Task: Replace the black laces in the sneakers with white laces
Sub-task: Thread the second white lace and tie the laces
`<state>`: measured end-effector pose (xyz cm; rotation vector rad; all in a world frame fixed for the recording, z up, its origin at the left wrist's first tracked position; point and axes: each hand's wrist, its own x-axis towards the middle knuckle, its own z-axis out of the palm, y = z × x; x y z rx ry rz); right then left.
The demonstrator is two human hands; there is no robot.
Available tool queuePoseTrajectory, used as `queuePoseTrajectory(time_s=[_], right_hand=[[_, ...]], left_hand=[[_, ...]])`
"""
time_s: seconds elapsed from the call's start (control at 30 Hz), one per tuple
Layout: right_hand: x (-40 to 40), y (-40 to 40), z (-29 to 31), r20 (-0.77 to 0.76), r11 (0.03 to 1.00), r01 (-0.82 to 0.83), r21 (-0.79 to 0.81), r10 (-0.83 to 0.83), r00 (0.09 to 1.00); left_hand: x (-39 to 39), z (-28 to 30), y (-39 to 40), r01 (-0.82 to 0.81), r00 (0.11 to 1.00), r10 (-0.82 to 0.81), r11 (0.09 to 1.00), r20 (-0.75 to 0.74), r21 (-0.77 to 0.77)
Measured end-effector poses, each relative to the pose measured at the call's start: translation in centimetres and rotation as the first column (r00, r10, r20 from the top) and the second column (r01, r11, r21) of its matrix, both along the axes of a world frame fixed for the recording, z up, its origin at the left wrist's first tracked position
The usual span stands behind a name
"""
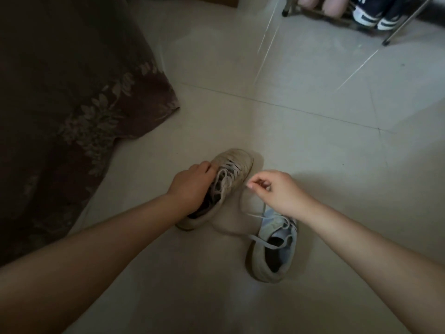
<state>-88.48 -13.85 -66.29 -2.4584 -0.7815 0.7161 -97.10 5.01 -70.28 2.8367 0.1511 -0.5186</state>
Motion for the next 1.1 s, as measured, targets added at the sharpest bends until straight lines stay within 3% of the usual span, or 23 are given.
queuePoseTrajectory(time_s=[0.27,0.4,0.6,0.67,0.73,0.87,0.93,1.1], right_hand=[[2.1,4.7,-4.0,-0.074,0.955,0.295,0.039,-0.291,0.954],[1.0,4.7,-4.1,-0.013,0.975,0.222,0.005,-0.222,0.975],[-0.3,4.3,-3.5,0.032,0.994,0.017,-0.108,-0.014,0.999],[-0.3,4.1,-3.4,-0.017,0.988,-0.020,-0.154,0.017,1.000],[0.0,4.0,-3.0,-0.170,0.990,0.003,-0.144,-0.028,0.985],[0.8,3.2,-2.7,-0.466,0.985,0.150,-0.090,-0.174,0.867],[0.8,2.8,-3.0,-0.479,0.982,0.170,-0.078,-0.186,0.858],[0.8,2.7,-3.6,-0.340,0.977,0.212,0.027,-0.191,0.921]], left_hand=[[-2.2,-1.7,1.3,0.012,0.991,0.014,0.982,0.136,-0.190],[-3.9,-2.8,1.5,0.002,0.969,0.069,0.958,0.236,-0.287],[-5.6,-3.6,1.5,0.046,0.941,0.059,0.953,0.334,-0.298],[-5.7,-3.6,1.3,0.059,0.939,0.043,0.957,0.340,-0.285],[-5.8,-3.6,1.2,0.056,0.942,0.040,0.960,0.333,-0.274],[-5.8,-3.6,1.1,0.073,0.947,0.014,0.964,0.322,-0.255],[-5.7,-3.5,1.0,0.090,0.946,-0.007,0.966,0.325,-0.242],[-5.5,-3.4,0.8,0.063,0.952,0.010,0.972,0.304,-0.227]])
